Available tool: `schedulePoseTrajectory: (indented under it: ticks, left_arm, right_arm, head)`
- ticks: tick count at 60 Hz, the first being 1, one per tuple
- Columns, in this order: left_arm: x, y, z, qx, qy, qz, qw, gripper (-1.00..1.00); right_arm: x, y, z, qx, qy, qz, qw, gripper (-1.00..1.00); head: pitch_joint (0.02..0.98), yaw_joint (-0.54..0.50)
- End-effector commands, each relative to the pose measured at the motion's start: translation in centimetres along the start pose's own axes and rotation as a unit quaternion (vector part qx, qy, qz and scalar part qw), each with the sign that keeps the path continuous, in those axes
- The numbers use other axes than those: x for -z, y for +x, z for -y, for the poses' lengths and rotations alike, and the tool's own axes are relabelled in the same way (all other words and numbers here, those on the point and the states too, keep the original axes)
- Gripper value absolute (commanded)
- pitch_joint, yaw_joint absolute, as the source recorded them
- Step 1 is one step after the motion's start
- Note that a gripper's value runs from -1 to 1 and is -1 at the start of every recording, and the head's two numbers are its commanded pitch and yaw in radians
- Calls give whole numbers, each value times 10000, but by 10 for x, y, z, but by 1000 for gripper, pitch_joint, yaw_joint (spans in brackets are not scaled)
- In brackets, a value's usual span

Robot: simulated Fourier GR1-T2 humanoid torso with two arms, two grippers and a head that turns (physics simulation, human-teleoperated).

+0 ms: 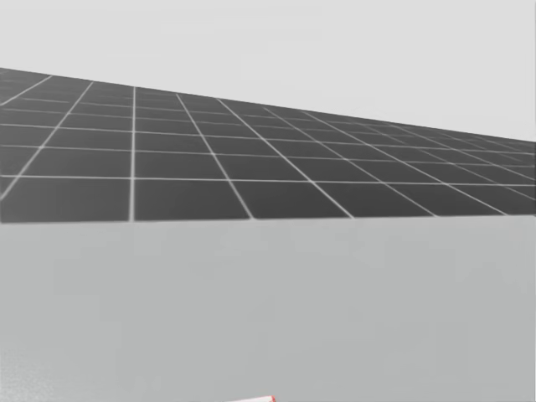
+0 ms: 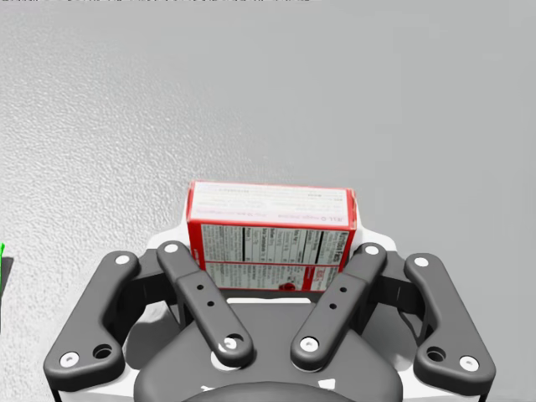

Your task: Look at the card. If it is red, pick the object on the left. If it is green, pick the object on the right.

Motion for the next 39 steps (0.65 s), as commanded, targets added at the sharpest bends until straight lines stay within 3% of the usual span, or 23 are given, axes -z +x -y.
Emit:
schedulePoseTrajectory:
  ticks: [1,18,30,39]
  left_arm:
    - [0,1,-1,-10,25,18,10000,-1000]
    - [-1,2,-3,-24,64,27,10000,-1000]
    - [0,3,-5,-34,93,45,9999,-1000]
    - [0,2,-5,-33,104,54,9999,-1000]
  right_arm:
    - [3,12,20,95,-647,138,9978,1000]
    - [-5,78,39,140,-840,935,9920,1000]
    - [-23,138,53,171,-1000,1709,9800,1000]
    - [-43,180,62,182,-1137,2317,9660,1000]
  head:
    - [404,-330]
    - [436,-322]
    - [452,-323]
    - [457,-326]
